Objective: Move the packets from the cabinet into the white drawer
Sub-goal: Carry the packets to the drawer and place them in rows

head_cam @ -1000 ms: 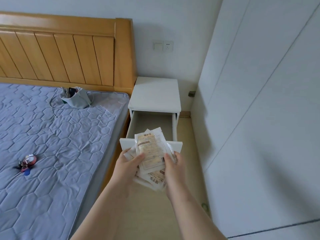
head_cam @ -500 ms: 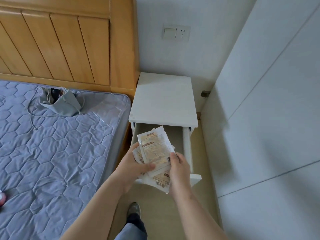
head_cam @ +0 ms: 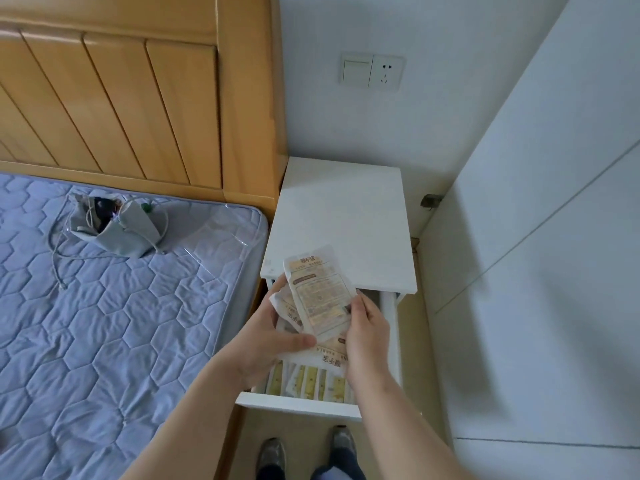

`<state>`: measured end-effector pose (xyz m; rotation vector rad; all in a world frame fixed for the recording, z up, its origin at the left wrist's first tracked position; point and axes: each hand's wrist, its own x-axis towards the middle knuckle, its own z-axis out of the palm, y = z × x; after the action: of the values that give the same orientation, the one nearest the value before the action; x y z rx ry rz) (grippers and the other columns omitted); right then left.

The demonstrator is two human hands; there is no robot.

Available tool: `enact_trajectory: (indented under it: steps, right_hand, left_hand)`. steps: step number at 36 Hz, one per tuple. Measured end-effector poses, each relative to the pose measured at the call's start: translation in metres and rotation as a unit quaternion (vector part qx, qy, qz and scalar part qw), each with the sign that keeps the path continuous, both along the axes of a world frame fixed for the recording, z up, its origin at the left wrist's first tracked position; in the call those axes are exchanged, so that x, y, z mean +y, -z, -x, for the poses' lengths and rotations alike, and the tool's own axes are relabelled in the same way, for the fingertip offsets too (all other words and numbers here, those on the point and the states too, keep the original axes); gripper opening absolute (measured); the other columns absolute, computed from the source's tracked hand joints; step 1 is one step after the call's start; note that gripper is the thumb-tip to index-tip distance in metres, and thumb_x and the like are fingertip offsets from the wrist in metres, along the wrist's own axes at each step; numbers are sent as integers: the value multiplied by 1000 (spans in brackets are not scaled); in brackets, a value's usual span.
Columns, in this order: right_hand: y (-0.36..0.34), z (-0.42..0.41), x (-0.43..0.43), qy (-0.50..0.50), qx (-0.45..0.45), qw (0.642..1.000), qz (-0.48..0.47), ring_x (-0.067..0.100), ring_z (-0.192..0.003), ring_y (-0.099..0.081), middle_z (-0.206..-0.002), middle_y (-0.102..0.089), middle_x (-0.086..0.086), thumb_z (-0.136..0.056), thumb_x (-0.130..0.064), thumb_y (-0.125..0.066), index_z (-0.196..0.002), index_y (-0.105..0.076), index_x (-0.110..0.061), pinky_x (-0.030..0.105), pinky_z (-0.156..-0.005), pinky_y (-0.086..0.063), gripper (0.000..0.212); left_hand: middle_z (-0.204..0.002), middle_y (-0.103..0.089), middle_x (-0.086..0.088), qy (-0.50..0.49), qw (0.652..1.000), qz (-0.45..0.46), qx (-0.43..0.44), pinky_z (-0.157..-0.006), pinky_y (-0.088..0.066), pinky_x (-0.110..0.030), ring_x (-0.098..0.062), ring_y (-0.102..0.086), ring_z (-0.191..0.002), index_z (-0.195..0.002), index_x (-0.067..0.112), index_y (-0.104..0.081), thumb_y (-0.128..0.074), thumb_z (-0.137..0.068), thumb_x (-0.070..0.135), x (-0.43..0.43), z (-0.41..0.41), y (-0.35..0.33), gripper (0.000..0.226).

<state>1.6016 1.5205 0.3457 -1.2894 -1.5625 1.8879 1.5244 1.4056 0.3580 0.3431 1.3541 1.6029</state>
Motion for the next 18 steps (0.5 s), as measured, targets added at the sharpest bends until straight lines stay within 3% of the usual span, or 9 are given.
enact_trajectory:
  steps: [4, 9, 14, 16, 18]
  right_hand:
    - [-1, 9, 14, -16, 17, 1000, 13, 12, -89, -66, -90, -68, -8, -101, -22, -38, -83, -62, -37, 36, -81, -56, 34]
    - [-2, 19, 29, -31, 19, 999, 32, 13, -90, -66, -94, -69, -5, -101, -23, -38, -88, -63, -33, 35, -82, -56, 30]
    - [-2, 25, 43, 24, 11, 998, 48, 18, -111, -59, -119, -63, 2, -101, -22, -39, -124, -58, -14, 39, -98, -48, 31]
    - [-1, 25, 50, 31, 9, 999, 41, 20, -108, -61, -115, -64, 4, -101, -21, -39, -116, -61, -15, 37, -96, -50, 28]
    - [-1, 24, 56, 22, 0, 999, 26, 22, -94, -63, -98, -66, 5, -101, -20, -37, -93, -61, -15, 34, -83, -53, 26]
  left_hand:
    - [-107, -70, -12, -33, 999, 6, -23, -78, -58, -43, -31, -67, -100, -121, 43, -45, -57, -69, -26, 11, 5, 1, 87]
    - [-105, -70, -12, -84, 995, 12, -54, -80, -56, -51, -35, -66, -99, -122, 37, -47, -58, -69, -23, 18, 11, 5, 82]
    - [-109, -67, -14, -120, 989, 14, -88, -75, -57, -51, -37, -67, -96, -120, 36, -48, -61, -65, -20, 25, 15, 6, 79]
    - [-110, -65, -15, -148, 984, 11, -99, -72, -58, -50, -38, -67, -95, -123, 32, -47, -60, -65, -20, 27, 17, 7, 79]
    - [-109, -65, -15, -180, 979, 13, -96, -68, -59, -48, -37, -67, -94, -122, 30, -48, -57, -72, -23, 29, 17, 9, 74]
